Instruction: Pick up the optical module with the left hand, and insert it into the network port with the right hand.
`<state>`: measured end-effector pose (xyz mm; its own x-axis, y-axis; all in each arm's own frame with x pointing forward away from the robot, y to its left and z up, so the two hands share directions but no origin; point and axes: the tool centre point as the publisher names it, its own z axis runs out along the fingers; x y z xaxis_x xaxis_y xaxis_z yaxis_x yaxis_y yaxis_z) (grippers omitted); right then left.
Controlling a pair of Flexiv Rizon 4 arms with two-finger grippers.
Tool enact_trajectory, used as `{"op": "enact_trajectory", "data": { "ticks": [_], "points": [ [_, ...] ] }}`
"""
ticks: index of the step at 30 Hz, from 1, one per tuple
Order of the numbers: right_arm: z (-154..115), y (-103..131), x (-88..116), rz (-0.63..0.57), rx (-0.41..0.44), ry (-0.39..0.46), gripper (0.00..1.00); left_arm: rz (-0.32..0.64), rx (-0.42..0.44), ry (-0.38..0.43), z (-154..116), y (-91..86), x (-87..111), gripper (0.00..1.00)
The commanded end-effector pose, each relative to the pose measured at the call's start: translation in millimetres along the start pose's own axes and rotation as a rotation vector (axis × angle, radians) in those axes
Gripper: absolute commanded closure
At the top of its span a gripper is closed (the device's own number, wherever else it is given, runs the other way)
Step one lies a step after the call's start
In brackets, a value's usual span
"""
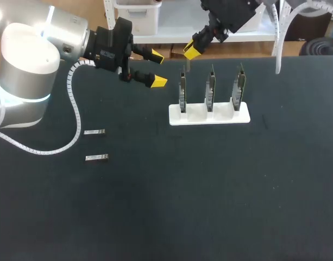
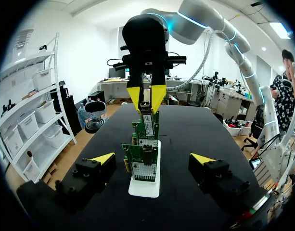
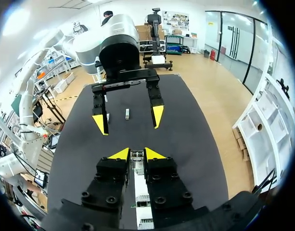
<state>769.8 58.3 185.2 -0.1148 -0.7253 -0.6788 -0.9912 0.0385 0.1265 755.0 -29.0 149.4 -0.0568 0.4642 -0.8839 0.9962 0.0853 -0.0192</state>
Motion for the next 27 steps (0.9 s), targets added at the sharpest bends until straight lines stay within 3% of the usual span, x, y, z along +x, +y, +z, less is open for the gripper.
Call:
{"op": "enact_trajectory", "data": {
  "ticks": [1,27],
  "points": [
    [1,3,2,-0.006,0.001,0.0,1.0,-0.002,0.0,0.003,1,0.6,-0.6,0.0],
    [13,-4,-1,-0.006,-0.039,-0.019,1.0,-0.002,0.0,0.003,1,0.6,-0.6,0.0]
  ]
}}
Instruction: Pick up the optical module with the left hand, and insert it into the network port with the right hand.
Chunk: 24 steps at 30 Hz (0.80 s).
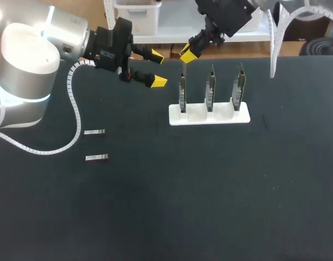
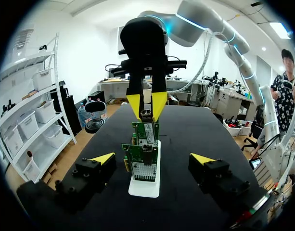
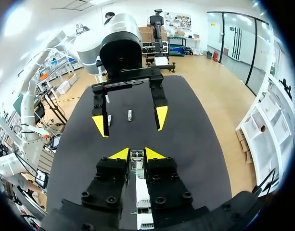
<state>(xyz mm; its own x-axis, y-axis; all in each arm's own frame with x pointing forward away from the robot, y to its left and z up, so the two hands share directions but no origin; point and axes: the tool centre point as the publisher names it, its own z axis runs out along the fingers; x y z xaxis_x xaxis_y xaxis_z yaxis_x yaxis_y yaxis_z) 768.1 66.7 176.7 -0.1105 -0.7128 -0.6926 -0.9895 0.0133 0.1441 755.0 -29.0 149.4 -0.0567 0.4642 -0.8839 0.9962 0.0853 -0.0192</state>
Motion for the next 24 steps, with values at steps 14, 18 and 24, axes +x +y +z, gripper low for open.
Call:
{"op": "enact_trajectory", "data": {
  "ticks": [14,18,24],
  "points": [
    [4.4,-5.1,-2.8,-0.006,-0.022,0.004,1.0,-0.002,0.0,0.003,0.7,0.6,-0.6,0.0],
    [5.4,-4.3,-2.2,-0.003,-0.027,0.008,1.0,-0.002,0.0,0.003,0.7,0.6,-0.6,0.0],
    [6.1,-3.1,0.1,0.003,-0.035,0.012,1.0,-0.002,0.0,0.003,0.7,0.6,-0.6,0.0]
  ]
}}
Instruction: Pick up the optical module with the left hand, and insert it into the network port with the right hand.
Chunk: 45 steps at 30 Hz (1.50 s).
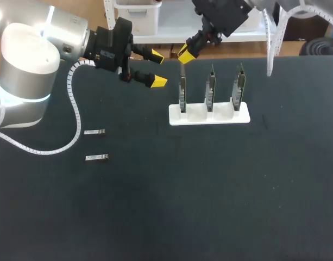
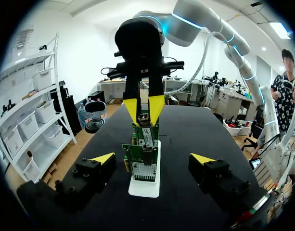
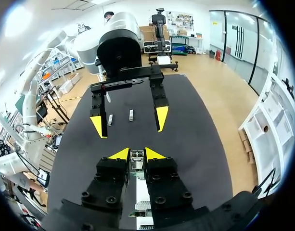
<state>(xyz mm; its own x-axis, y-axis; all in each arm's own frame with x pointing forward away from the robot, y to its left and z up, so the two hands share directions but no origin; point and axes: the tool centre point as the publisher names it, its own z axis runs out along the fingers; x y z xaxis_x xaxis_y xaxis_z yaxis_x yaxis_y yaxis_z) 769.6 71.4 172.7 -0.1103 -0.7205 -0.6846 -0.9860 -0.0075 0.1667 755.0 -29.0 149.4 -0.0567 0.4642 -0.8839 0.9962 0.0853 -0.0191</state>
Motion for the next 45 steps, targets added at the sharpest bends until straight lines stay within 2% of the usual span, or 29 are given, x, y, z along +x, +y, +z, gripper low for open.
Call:
{"op": "enact_trajectory", "data": {
  "ticks": [1,45],
  "points": [
    [0.3,-1.0,1.2,0.002,-0.005,0.003,1.0,-0.002,0.0,0.003,0.7,0.6,-0.6,0.0],
    [-0.3,-4.7,0.3,-0.038,-0.026,0.01,1.0,-0.002,0.0,0.003,0.7,0.6,-0.6,0.0]
  ]
}}
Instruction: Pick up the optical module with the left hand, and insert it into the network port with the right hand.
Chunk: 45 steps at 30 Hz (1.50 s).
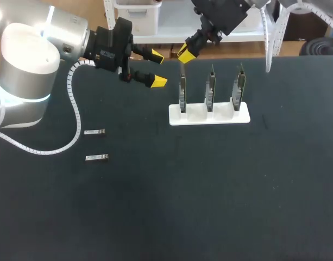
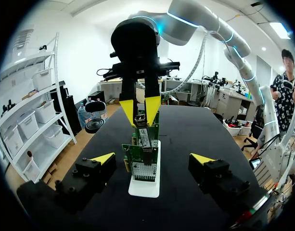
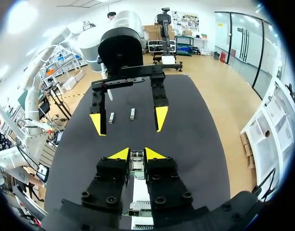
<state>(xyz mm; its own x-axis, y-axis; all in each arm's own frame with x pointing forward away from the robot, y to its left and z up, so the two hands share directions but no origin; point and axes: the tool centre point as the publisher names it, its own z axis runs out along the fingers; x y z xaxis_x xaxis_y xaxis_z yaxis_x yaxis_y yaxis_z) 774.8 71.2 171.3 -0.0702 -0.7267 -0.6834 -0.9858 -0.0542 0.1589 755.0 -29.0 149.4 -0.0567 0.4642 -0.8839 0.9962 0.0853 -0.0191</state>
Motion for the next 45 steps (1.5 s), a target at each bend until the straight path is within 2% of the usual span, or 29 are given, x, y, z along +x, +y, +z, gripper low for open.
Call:
{"op": "enact_trajectory", "data": {
  "ticks": [1,27,45],
  "points": [
    [-0.5,1.0,-0.3,0.001,0.0,0.0,1.0,-0.002,0.0,0.003,0.7,0.6,-0.6,0.0],
    [1.0,2.6,2.0,0.015,0.007,-0.004,1.0,-0.002,0.0,0.003,0.7,0.6,-0.6,0.0],
    [5.3,4.2,5.9,0.021,0.003,0.029,1.0,-0.002,0.0,0.003,0.7,0.6,-0.6,0.0]
  ]
}}
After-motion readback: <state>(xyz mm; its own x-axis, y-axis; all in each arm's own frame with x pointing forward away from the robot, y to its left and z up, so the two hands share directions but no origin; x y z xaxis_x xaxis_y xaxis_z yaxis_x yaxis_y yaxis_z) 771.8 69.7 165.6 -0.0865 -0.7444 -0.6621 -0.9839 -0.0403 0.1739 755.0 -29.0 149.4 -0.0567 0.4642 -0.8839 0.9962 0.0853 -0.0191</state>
